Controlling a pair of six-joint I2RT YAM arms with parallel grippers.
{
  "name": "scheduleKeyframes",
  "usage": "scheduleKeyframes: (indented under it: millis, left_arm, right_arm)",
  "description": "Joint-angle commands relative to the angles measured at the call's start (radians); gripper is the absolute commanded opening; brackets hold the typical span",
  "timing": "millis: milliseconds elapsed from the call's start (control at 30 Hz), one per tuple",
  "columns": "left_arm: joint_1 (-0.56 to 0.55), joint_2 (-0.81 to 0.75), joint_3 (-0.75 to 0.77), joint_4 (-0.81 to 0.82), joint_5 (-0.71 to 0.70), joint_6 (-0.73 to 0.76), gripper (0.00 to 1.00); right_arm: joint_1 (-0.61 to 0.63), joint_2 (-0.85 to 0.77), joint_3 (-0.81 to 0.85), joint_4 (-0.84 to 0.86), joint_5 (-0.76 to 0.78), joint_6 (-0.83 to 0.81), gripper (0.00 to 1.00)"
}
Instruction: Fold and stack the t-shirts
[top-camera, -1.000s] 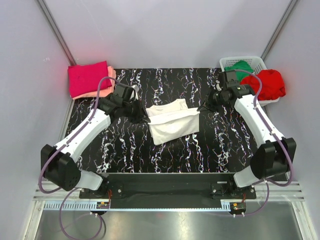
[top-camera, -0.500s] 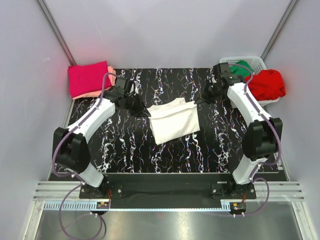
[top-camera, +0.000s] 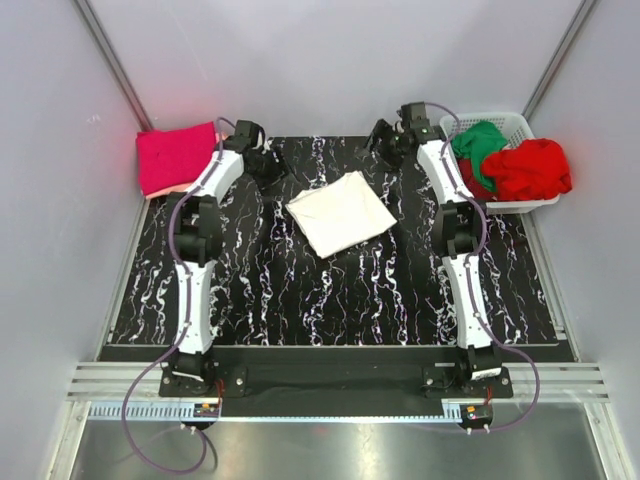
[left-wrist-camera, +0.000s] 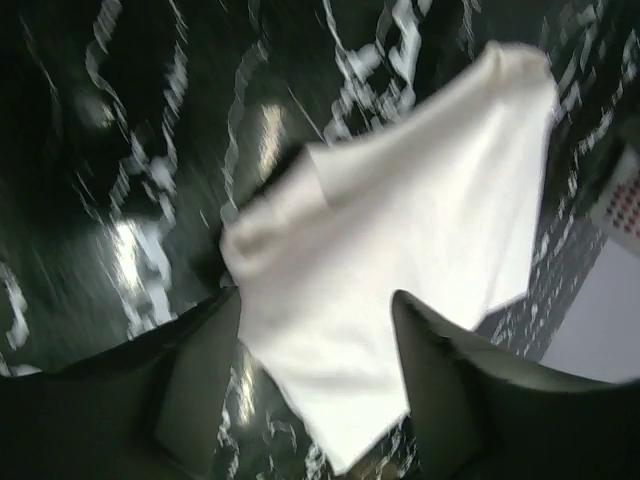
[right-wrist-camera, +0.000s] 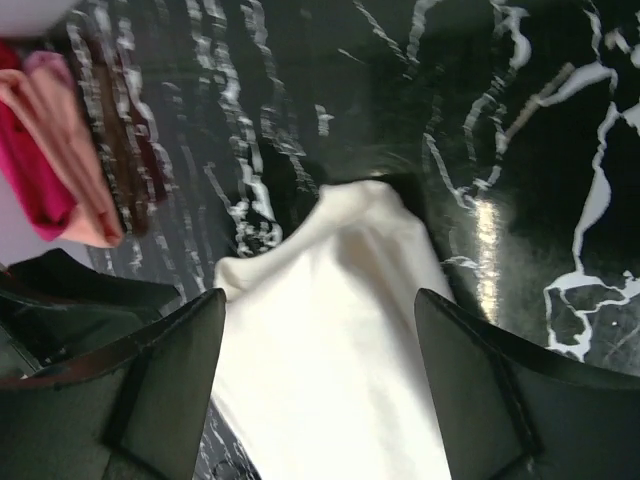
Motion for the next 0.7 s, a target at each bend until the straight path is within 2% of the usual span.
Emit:
scheduleKeyframes:
  millis: [0,67,100,133,233,300,500,567,600,633,667]
  left_arm:
    - [0.002,0.059,0.167,-0.065,0.043,-0.005,0.70]
    - [0.000,-0.006,0.092,0.015,0.049,-0.018,0.73]
    - [0.000,-0.058,0.057,0.038,0.040,-0.019,0.76]
    - [0.000,-0.082,-0.005,0.059,0.038,-0.008,0.77]
    - [-0.004,-0.171,-0.095,0.065,-0.006,0.013,0.79]
    - [-0.009,-0.241,-0.207,0.084,-0.037,0.027,0.79]
    - [-0.018,-0.425,-0.552,0.241,-0.060,-0.008,0.79]
    - [-0.024,-0.455,-0.661,0.329,-0.049,-0.039,0.79]
    - [-0.033,-0.473,-0.688,0.360,-0.046,-0.045,0.80]
    - [-0.038,-0.476,-0.712,0.405,-0.046,-0.057,0.81]
    - [-0.042,-0.476,-0.732,0.429,-0.045,-0.065,0.82]
  right_arm:
    - [-0.002,0.003,0.096,-0.016,-0.073,0.019,0.84]
    - [0.005,-0.190,-0.210,0.120,-0.067,0.008,0.85]
    - [0.008,-0.340,-0.333,0.259,-0.037,0.005,0.87]
    - [0.008,-0.403,-0.528,0.309,-0.018,0.004,0.89]
    - [0.008,-0.569,-0.732,0.337,0.066,-0.030,0.90]
    - [0.008,-0.658,-0.811,0.311,0.123,-0.059,0.90]
    - [0.008,-0.920,-1.214,0.354,0.255,-0.048,0.90]
    - [0.011,-0.991,-1.401,0.425,0.214,-0.009,0.89]
    - [0.021,-1.063,-1.467,0.515,0.158,0.005,0.88]
    - [0.034,-1.093,-1.587,0.557,0.133,0.013,0.89]
    - [0.058,-1.119,-1.634,0.584,0.116,0.007,0.88]
